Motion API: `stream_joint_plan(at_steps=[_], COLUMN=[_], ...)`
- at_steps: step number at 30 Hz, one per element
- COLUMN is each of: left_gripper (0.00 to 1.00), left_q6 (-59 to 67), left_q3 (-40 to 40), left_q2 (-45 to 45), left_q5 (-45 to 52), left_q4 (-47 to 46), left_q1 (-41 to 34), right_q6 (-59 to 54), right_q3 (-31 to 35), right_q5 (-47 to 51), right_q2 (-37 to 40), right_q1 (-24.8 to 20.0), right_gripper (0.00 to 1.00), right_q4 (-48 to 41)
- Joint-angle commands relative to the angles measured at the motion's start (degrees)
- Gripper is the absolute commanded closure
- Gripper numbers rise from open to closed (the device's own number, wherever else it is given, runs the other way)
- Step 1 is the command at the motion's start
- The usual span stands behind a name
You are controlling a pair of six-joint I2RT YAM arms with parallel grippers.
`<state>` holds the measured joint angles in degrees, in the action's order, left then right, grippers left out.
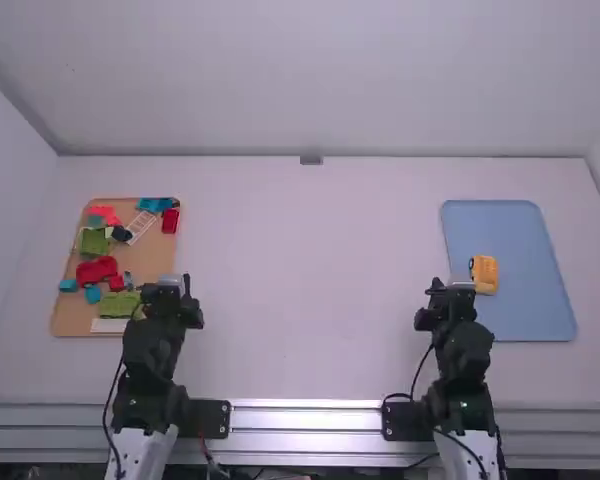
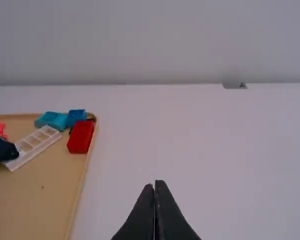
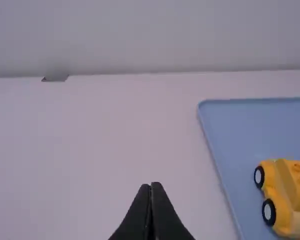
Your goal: Assemble lego blocks to make yellow taxi
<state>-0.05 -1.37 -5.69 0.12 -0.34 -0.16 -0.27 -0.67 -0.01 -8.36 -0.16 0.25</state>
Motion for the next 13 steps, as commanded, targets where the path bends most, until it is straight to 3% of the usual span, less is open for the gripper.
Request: stream_joint_plan(at_steps=[1, 13], left_gripper=[1.0, 1.0], left_q6=[0.05, 0.05], left_q3=[1.37, 1.37], left_q2=[1.89, 5.69], left_q5=[-0.12, -0.12], left_q4=[0.34, 0.34], left_q1=[0.16, 0.16], right_q6=[0.27, 0.27], right_q3=[0.67, 0.67], right_q5=[0.01, 0.01], right_q2=[2.18, 8.36], right_q1=[0.16, 0.16], right_gripper=[1.0, 1.0], right_q4=[-0.25, -0.25])
